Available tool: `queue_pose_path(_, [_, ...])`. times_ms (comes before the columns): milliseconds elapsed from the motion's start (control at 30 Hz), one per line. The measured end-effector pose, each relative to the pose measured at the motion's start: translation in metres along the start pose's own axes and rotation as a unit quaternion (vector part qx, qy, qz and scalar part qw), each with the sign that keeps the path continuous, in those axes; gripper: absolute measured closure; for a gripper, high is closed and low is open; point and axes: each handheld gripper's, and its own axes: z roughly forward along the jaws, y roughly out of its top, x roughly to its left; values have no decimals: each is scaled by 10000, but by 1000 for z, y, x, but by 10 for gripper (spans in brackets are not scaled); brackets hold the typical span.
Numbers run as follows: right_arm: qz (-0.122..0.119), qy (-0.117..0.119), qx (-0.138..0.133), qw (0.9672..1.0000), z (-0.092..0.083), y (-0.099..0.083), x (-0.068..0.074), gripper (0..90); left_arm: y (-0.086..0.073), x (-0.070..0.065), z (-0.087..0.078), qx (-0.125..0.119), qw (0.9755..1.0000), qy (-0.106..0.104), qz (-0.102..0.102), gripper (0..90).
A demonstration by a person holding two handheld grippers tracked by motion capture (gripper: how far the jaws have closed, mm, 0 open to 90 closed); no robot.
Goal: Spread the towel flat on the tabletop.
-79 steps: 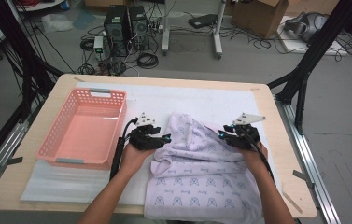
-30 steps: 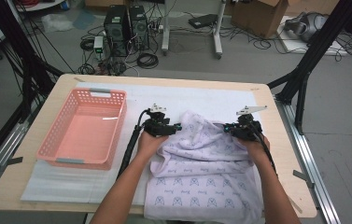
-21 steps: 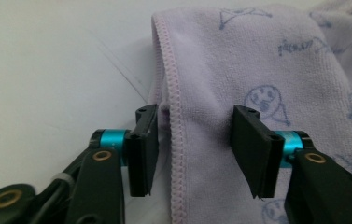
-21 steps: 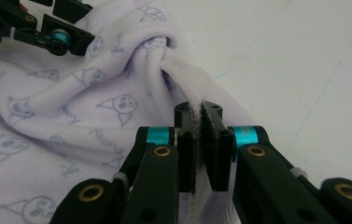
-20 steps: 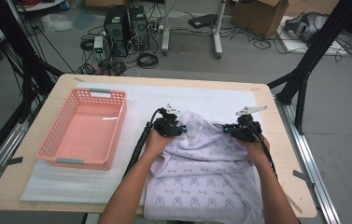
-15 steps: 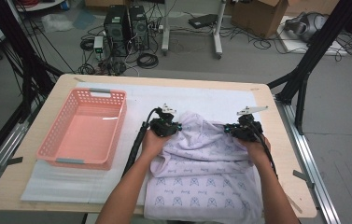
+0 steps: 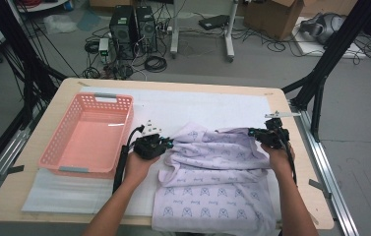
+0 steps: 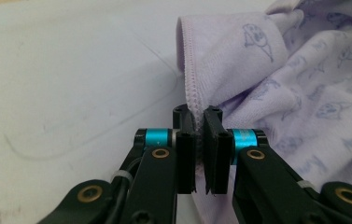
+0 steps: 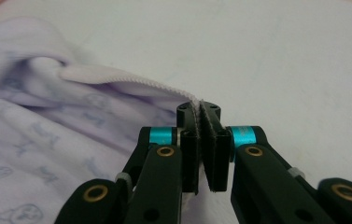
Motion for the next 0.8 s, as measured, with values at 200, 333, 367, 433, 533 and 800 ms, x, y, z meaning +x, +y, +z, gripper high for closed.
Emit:
queue_pose_path(200, [172, -424, 15, 9990, -12, -18, -18, 868, -20, -9, -13, 96, 9998, -151, 12, 844])
queue_pose_path(333, [485, -749, 288, 9956, -21, -40, -38, 868, -33, -13, -20, 182, 9993, -333, -53, 844])
queue_pose_path(367, [577, -773, 383, 9946, -22, -46, -42, 868, -35, -15, -20, 191, 9991, -370, -32, 845])
queue_pose_path(433, [591, -779, 585, 9935, -22, -56, -44, 866, -35, -20, -21, 248, 9988, -413, 31, 845])
queue_pose_path(533, [411, -789, 548, 9945, -23, -65, -39, 764, -27, -19, -20, 285, 9987, -422, 34, 802])
queue_pose_path(800, [228, -935, -269, 9950, -47, -65, -29, 637, 25, -11, -1, 102, 9995, -283, 54, 448])
